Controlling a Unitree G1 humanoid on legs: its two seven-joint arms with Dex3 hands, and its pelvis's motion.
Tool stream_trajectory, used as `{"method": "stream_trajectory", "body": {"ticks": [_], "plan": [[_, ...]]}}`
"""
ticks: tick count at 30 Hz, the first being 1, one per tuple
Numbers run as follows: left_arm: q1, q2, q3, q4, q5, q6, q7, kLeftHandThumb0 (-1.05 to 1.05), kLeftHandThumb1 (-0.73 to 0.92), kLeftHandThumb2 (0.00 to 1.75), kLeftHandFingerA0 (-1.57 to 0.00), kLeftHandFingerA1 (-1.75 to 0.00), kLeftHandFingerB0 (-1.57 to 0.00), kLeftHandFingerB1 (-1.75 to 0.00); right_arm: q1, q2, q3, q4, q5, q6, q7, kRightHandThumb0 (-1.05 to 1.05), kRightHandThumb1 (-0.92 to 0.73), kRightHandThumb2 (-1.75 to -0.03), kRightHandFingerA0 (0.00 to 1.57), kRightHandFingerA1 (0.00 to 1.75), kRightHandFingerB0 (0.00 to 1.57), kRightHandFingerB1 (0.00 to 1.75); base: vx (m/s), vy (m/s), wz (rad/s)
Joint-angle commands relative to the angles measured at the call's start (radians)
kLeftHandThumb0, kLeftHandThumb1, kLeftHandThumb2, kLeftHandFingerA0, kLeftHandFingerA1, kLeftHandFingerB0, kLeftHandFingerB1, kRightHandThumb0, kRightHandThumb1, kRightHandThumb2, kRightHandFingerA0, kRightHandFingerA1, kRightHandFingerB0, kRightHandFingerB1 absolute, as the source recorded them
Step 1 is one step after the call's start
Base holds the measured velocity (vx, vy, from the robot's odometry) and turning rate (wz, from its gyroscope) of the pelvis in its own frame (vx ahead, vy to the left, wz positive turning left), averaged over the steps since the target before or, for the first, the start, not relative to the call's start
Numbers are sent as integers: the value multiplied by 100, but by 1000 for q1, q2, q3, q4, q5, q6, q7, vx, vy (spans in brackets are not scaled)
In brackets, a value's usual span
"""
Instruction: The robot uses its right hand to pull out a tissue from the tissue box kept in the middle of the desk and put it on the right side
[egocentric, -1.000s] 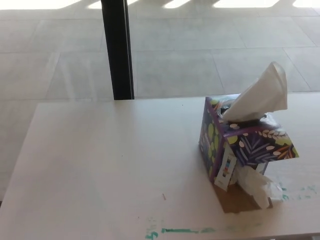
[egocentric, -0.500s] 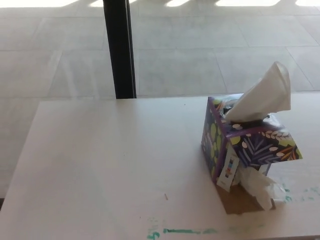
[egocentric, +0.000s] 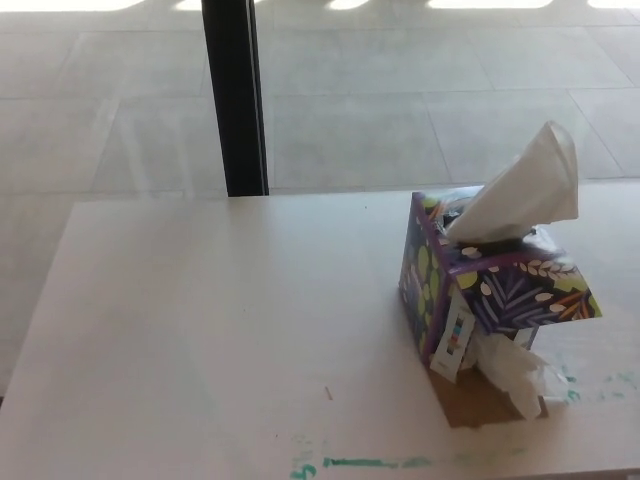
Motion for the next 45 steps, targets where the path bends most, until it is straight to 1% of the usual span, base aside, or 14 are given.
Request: {"method": "stream_trajectory", "body": {"ticks": [1,20,21,23,24,25,30,33,34,36,38,41,42,45], "plan": [[21,16,9,9,-18,-13,-26,-80,89,67,-26,-39,-45,-39,-246,-32,302,-95,-113,281,220,-79,-67,-101,48,58,15,43,0,0,0],[22,9,-12,13,1,-17,-18,-79,72,107,-19,-49,-36,-51,-359,203,604,101,-221,210,180,-70,-77,-64,59,57,25,29,0,0,0],[23,9,-3,12,-10,-16,-29,-77,72,106,-18,-49,-36,-51,-389,200,628,130,-249,222,189,-75,-62,-99,32,59,13,43,0,0,0],[25,9,-2,11,-12,-21,-37,-77,72,106,-17,-49,-34,-51,-408,192,645,146,-271,227,202,-77,-81,-65,29,48,21,28,0,0,0],[25,7,-2,15,-12,-21,-39,-80,91,68,-23,-38,-42,-37,-437,185,661,169,-286,232,219,-79,-81,-65,17,45,20,28,0,0,0],[29,6,-10,17,-2,-30,-33,-79,73,108,-17,-49,-35,-51,-454,181,672,181,-297,243,231,-80,-82,-65,13,45,19,30,0,0,0],[32,3,-4,24,-10,-24,-28,-80,71,106,-16,-49,-37,-52,-512,177,700,215,-332,289,259,-83,-63,-103,0,44,10,44,0,0,0],[32,10,-28,26,10,-24,-18,-83,91,69,-16,-36,-41,-35,-528,171,698,211,-351,284,261,-84,-64,-99,5,48,10,42,0,0,0],[35,11,-40,28,21,-34,-14,-82,73,108,-14,-47,-31,-49,-526,166,699,209,-359,265,257,-81,-81,-65,17,55,20,28,0,0,0],[38,12,-50,29,26,-42,-15,-81,74,108,-13,-46,-30,-49,-512,165,693,205,-371,217,224,-75,-64,-100,48,63,20,45,0,0,0],[37,14,-41,28,8,-33,-30,-81,73,108,-13,-48,-31,-49,-505,162,684,183,-370,206,235,-63,-74,-63,82,76,34,31,0,0,0],[38,12,-27,25,-9,-28,-32,-80,72,107,-15,-49,-34,-51,-518,131,731,154,-417,183,297,-47,-53,-82,89,107,33,47,0,0,0],[32,15,-32,23,-4,-25,-36,-80,92,71,-22,-39,-40,-36,-530,110,763,144,-444,171,335,-44,-64,-62,83,131,41,34,0,0,0],[32,19,-33,27,0,-33,-37,-78,75,109,-15,-49,-32,-50,-533,79,804,115,-460,166,403,-45,-65,-60,84,123,42,35,0,0,0]]}}
